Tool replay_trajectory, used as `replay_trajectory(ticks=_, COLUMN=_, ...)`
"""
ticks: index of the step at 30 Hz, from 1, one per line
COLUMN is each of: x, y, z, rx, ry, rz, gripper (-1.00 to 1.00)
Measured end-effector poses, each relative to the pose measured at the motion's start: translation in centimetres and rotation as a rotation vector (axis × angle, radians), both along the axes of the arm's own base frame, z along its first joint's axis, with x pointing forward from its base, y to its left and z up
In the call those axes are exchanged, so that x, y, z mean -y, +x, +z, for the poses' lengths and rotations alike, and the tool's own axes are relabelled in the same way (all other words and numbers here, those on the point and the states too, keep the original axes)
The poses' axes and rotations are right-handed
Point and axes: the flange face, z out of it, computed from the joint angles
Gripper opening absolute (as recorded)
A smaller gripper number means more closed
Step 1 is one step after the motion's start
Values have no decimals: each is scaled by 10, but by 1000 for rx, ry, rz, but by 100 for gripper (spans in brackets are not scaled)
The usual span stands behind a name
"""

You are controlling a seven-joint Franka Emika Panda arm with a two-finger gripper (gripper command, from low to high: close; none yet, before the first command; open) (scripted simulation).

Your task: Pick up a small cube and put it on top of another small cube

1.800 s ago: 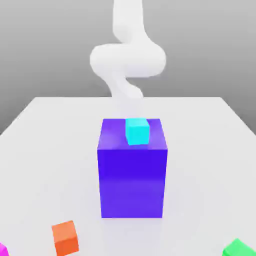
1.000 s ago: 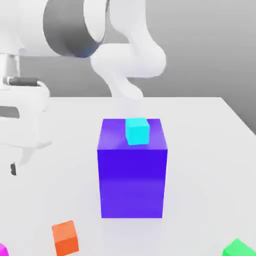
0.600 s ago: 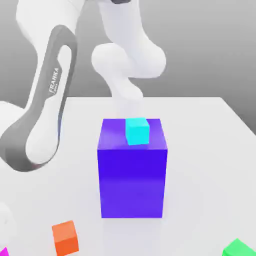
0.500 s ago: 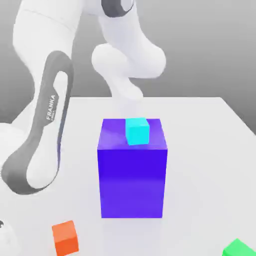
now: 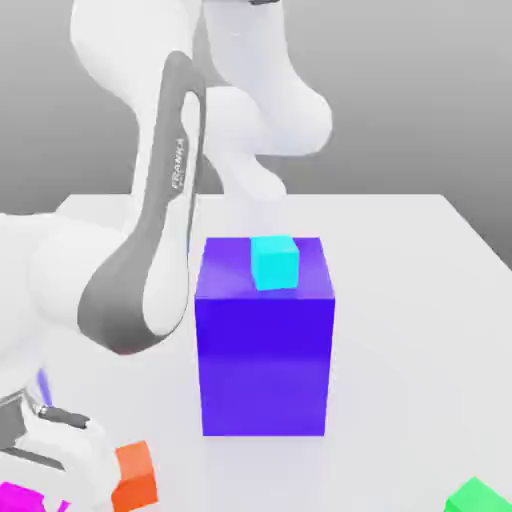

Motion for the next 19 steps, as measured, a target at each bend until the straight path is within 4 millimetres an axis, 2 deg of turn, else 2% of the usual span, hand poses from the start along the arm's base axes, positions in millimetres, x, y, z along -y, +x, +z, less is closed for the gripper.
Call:
replay_trajectory(ticks=3, x=-75, y=10, z=7, rx=1, ry=4, rz=215, gripper=-100)
replay_trajectory(ticks=6, x=-150, y=10, z=14, rx=2, ry=5, rz=430, gripper=-100)
replay_trajectory(ticks=9, x=-225, y=0, z=22, rx=4, ry=4, rz=651, gripper=-100)
replay_trajectory(ticks=12, x=-301, y=-21, z=27, rx=7, ry=0, rz=880, gripper=-100)
replay_trajectory(ticks=13, x=-326, y=-28, z=23, rx=8, ry=-3, rz=957, gripper=-100)
replay_trajectory(ticks=15, x=-370, y=-42, z=-5, rx=10, ry=-9, rz=1091, gripper=-100)
replay_trajectory(ticks=16, x=-379, y=-45, z=-18, rx=11, ry=-10, rz=1120, gripper=100)
replay_trajectory(ticks=19, x=-379, y=-45, z=-18, rx=11, ry=-10, rz=1120, gripper=100)
